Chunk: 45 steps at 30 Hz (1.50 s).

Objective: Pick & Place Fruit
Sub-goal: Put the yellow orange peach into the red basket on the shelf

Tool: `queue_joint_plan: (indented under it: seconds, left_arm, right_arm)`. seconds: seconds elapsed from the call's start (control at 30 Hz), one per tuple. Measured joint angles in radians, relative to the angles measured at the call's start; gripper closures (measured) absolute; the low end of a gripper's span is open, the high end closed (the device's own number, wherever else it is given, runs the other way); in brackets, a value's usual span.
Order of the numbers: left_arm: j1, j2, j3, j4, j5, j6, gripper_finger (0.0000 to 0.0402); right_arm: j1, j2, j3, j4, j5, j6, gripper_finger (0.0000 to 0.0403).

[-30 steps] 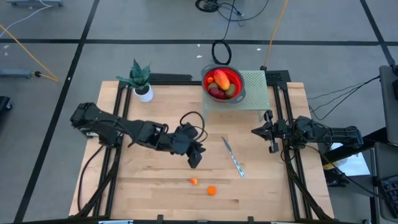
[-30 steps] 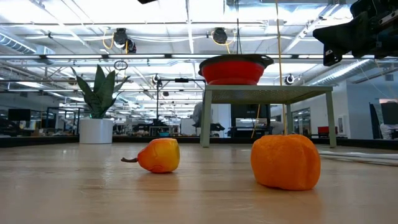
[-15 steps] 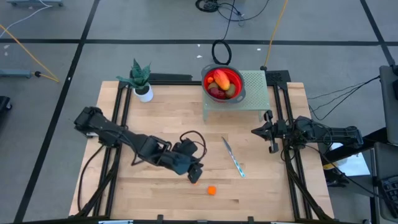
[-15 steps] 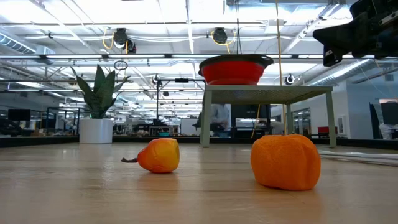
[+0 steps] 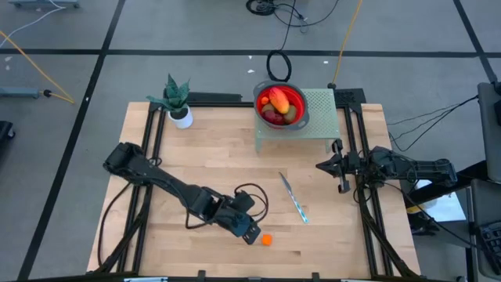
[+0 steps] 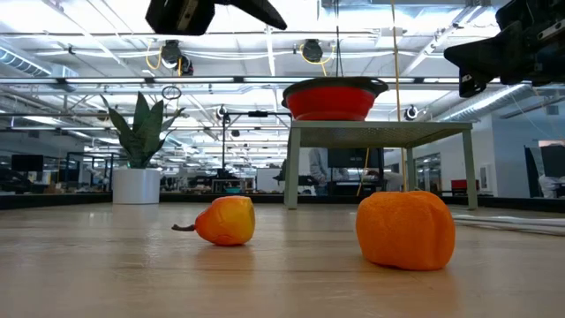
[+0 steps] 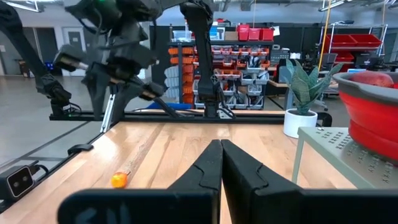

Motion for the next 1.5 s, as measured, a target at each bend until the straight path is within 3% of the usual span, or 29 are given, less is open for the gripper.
queue_joint_plan:
  seconds: [0.13, 0.43, 0.73, 0.93, 1.5]
  left_arm:
    - [-0.001, 0.021, 0.000, 0.006, 0.051, -0.032, 0.0291]
    - [-0.006, 0.019, 0.000, 0.000, 0.037, -0.041, 0.0291]
    - [-0.021, 0.076, 0.000, 0.001, 0.025, 0.355, 0.0291]
    - [-0.040, 0.147, 0.000, 0.001, 0.093, 0.601, 0.0291]
    - [-0.043, 0.188, -0.001, -0.083, 0.078, 0.690, 0.0291]
  right_arm:
    - [0.000, 0.000, 0.000, -0.004, 0.000, 0.000, 0.0403]
    - [0.000, 0.000, 0.000, -0.013, 0.000, 0.000, 0.0403]
    - [0.000, 0.000, 0.000, -0.013, 0.000, 0.000, 0.0403]
    - [0.000, 0.000, 0.000, -0.017, 0.000, 0.000, 0.0403]
    - [0.000, 0.000, 0.000, -0.019, 0.000, 0.000, 0.0403]
